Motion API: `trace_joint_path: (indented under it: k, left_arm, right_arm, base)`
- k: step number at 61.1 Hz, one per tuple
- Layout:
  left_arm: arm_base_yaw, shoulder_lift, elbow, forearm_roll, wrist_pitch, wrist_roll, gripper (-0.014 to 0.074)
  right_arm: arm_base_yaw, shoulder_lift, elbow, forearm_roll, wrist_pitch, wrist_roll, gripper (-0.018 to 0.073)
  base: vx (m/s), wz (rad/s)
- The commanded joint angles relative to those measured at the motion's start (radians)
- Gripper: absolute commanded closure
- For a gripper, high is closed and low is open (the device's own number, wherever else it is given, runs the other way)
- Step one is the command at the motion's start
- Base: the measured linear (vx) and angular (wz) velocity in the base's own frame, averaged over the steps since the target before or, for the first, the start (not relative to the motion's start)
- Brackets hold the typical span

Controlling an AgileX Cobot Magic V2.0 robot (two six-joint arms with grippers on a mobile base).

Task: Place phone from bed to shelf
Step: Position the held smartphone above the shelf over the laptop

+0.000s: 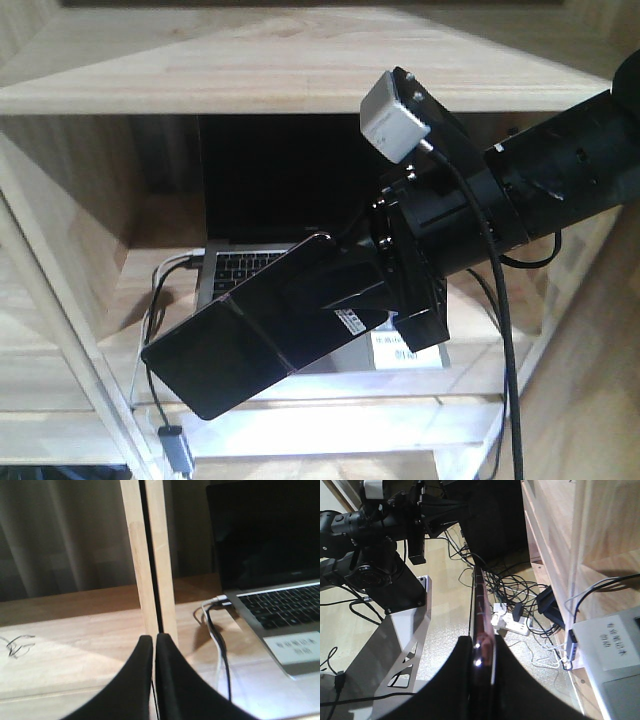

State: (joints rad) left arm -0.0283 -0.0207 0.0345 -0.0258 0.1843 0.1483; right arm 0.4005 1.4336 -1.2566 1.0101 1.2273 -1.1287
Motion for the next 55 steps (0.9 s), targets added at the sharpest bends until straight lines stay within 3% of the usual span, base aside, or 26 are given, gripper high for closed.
trace_joint_path:
  k: [1, 55]
  left_arm:
    - [-0.003, -0.004, -0.023, -0.009, -0.072, -0.006, 0.0595]
    - [-0.003, -0.004, -0.023, -0.009, -0.072, -0.006, 0.0595]
  right_arm:
    - [-0.002, -0.038, -0.026, 0.080, 0.058, 0.003, 0.0561]
    - [-0.002, -0.038, -0.026, 0.080, 0.058, 0.003, 0.0561]
  base:
    - [0.14, 0.02]
    - [0.04, 0.02]
